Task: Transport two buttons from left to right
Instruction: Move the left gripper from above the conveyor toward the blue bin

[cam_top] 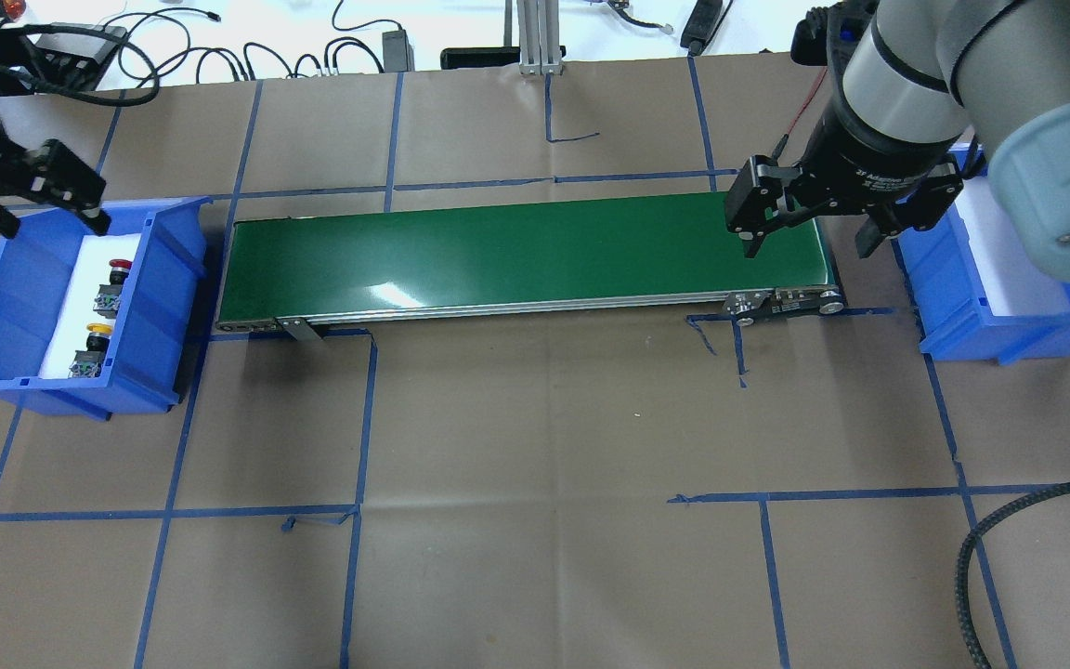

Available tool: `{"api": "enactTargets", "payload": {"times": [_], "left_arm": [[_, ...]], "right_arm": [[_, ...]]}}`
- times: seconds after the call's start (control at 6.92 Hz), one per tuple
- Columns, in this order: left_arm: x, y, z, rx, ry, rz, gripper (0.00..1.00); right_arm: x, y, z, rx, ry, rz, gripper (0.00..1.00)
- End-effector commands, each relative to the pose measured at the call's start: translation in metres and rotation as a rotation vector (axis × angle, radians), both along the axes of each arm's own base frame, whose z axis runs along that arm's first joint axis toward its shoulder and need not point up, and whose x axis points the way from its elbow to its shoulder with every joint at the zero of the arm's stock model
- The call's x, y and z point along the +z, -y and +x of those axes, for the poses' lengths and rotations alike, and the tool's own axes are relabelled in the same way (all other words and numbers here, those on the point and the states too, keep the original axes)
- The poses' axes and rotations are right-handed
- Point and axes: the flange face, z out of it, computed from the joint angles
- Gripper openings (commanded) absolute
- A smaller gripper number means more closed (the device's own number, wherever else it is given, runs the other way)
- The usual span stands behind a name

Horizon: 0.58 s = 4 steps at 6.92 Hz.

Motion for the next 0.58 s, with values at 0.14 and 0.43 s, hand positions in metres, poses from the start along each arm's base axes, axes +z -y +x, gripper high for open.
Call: {"api": "enactTargets", "payload": {"times": [0.14,0.43], "left_arm": [[-0.018,-0.029,0.106,-0.008,-0.021,0.018,1.00],[-0.061,-0.026,0.109,-0.006,-0.012,0.004,0.99]], "right_arm": [[-0.001,0.000,0.000,0.000,0.000,0.002,1.00],[-0.001,0.000,0.000,-0.002,-0.001,0.002,1.00]]}}
